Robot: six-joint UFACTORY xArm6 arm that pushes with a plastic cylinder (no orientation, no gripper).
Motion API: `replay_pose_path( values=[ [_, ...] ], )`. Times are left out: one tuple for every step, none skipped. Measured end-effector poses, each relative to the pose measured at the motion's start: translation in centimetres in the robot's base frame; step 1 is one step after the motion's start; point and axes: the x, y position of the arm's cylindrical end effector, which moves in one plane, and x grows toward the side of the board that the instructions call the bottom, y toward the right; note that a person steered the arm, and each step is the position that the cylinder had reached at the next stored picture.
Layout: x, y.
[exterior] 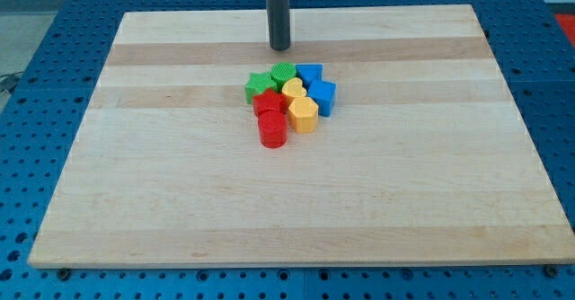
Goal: Push green circle diagonally above green star
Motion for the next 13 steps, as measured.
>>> replay_pose_path(
  values=[
    [0.9, 1.3],
    [2.4, 1.9],
    [2.7, 1.9],
    [4.4, 1.9],
    [5.3, 1.9],
    [7.3, 2.5],
    [8.3, 2.5],
    [8.8, 2.9],
    [10.5, 2.9],
    [12.1, 2.9],
    [13.4, 2.7],
    [12.4, 1.4],
    [8.4, 0.9]
  ],
)
